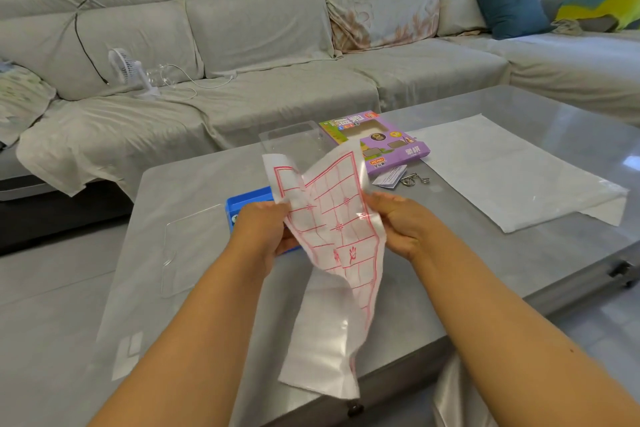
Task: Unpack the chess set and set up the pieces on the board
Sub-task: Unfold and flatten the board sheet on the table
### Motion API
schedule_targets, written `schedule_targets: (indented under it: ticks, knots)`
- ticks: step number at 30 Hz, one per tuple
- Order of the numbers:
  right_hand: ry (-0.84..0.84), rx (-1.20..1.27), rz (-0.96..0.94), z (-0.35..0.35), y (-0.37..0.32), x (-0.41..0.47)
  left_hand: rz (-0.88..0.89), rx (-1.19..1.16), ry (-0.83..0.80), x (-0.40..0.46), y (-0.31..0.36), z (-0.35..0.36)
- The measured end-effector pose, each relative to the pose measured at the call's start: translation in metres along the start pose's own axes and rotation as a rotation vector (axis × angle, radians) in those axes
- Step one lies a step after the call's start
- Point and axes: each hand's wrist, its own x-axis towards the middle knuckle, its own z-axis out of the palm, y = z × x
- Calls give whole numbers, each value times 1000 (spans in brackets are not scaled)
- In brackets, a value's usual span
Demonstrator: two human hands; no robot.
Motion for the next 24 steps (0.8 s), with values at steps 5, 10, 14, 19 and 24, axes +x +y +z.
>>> schedule_targets:
  ticks: [5, 10, 14, 19, 24]
  knots:
    - [133, -160, -17, -29, -15, 7, -19, -28, 155, 20, -3, -24]
    - [231, -274, -98, -40, -19, 14, -33, 0, 232, 42, -12, -46]
    - [281, -351, -122, -45, -20, 21, -24, -42, 247, 40, -15, -51]
    - [369, -534, -150, -59, -20, 40, -47, -29, 290, 42, -26, -56]
    - [297, -783, 95, -53, -22, 29, -62, -91, 384, 42, -33, -57]
